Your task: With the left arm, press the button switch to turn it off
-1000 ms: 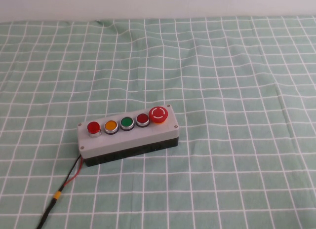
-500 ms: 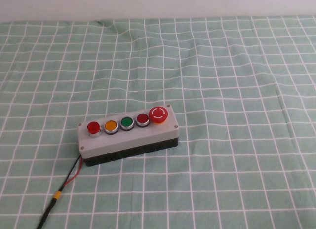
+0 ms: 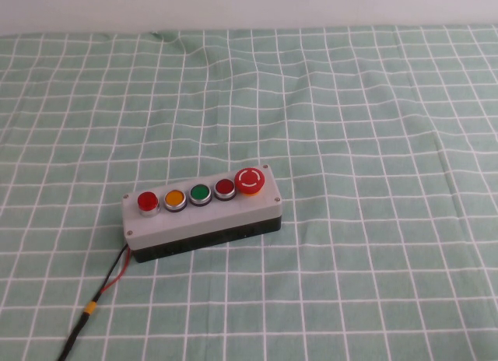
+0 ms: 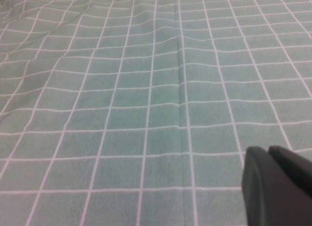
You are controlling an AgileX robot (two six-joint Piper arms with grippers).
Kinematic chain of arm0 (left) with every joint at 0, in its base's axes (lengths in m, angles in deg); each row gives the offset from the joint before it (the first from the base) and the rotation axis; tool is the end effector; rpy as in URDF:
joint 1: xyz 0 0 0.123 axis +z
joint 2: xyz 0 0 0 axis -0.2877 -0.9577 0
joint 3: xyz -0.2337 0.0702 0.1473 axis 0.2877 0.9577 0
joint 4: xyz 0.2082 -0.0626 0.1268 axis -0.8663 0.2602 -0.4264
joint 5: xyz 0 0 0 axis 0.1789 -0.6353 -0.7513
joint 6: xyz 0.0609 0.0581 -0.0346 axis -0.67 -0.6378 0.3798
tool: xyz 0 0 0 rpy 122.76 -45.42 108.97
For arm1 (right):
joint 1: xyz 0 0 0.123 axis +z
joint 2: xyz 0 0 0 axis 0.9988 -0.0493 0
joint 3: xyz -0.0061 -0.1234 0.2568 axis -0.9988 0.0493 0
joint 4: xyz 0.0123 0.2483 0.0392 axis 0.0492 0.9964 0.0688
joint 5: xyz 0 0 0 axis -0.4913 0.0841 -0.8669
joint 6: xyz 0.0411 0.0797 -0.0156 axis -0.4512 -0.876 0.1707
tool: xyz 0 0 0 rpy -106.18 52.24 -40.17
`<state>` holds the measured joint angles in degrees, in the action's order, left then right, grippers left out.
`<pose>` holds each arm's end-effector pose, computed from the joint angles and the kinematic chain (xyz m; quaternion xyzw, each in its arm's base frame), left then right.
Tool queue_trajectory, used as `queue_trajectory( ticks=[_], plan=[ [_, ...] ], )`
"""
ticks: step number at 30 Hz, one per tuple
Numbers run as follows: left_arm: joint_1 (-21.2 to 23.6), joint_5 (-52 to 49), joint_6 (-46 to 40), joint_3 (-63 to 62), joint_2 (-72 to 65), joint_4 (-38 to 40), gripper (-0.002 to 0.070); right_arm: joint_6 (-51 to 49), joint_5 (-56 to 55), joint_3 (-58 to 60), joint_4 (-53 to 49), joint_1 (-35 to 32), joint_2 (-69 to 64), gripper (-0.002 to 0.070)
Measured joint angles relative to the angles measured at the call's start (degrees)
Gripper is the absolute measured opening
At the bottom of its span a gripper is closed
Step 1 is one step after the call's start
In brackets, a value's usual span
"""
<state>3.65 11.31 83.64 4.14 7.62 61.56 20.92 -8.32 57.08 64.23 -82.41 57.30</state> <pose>0.0196 -0.0125 0.3240 0.1206 0.8792 -0.0896 0.4522 0.0529 0.0065 0.1736 0.0136 0.7955 0.0749 0.6012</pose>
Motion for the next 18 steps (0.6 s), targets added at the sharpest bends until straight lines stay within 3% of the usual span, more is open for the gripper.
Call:
queue_trajectory(
  ticks=[12,18],
  plan=[
    [0.00,29.02,0.00,6.01,0.00,-5.41,-0.0004,0.00,0.00,0.00,0.00,0.00,0.00,-0.0016],
    [0.00,34.10,0.00,6.01,0.53,-6.31,-0.0004,0.00,0.00,0.00,0.00,0.00,0.00,-0.0016]
  ],
)
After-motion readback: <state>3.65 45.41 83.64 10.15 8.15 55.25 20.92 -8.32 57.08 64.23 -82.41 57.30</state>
